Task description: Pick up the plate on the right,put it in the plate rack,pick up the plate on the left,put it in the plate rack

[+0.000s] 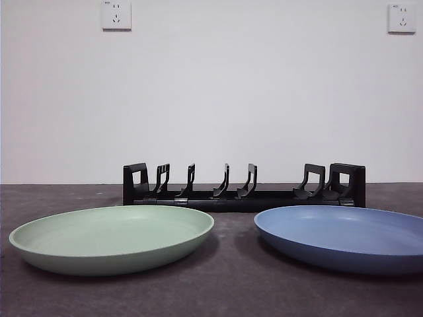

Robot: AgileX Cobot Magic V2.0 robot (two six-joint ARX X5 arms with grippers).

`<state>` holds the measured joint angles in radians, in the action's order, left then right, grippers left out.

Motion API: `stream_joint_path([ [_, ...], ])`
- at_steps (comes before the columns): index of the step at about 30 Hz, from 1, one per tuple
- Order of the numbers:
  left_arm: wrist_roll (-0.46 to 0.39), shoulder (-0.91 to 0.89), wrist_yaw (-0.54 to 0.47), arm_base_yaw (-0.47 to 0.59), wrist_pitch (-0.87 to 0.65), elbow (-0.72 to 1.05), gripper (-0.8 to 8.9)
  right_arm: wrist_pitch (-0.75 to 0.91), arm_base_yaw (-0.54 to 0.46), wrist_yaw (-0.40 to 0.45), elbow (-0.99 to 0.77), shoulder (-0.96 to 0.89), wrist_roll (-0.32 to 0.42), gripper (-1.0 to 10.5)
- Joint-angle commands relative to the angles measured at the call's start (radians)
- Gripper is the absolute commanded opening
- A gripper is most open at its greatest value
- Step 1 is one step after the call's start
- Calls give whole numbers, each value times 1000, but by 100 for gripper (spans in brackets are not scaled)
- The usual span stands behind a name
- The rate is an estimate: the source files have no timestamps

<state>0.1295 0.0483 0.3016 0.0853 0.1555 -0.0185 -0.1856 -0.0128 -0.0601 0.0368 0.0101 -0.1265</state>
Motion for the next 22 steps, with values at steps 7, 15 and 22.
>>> stream_joint_path([
  [7,68,16,47,3,24,-76,-6,-2,0,-8,132,18,-171,-11],
  [15,97,107,71,3,95,-258,-6,-109,0,-92,384,187,-161,-11],
  [22,70,263,194,3,199,-481,-6,-319,0,-211,661,408,-33,-11],
])
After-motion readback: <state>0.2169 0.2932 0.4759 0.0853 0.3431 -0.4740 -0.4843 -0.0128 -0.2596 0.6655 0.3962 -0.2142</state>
